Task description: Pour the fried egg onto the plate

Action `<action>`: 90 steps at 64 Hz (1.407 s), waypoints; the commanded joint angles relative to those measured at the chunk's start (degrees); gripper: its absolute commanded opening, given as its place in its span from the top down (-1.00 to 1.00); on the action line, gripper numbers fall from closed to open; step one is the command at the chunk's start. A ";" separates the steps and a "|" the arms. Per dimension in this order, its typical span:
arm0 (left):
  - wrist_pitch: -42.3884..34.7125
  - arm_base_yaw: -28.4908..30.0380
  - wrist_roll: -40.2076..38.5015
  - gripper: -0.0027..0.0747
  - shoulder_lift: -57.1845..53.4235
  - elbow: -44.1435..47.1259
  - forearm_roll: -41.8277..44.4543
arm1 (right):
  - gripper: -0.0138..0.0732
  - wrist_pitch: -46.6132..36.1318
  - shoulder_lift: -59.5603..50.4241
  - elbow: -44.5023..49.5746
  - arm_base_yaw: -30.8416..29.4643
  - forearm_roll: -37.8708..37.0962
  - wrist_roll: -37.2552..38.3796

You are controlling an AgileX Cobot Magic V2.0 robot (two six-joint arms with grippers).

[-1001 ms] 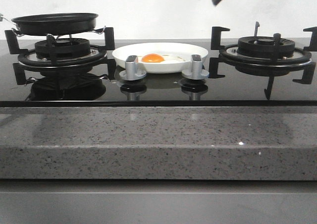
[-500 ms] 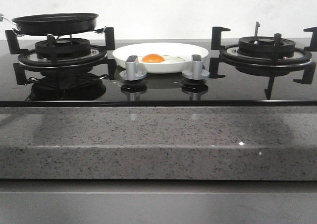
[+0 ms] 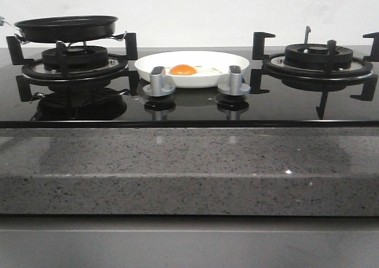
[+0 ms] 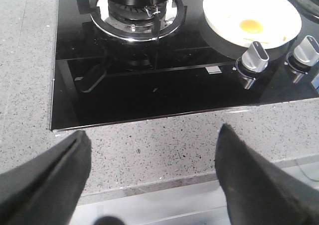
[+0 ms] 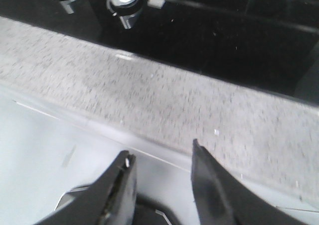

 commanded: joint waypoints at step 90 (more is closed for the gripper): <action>-11.91 1.07 -0.60 0.98 -5.25 3.17 2.90 | 0.84 3.24 -9.53 2.78 -0.03 0.00 -0.78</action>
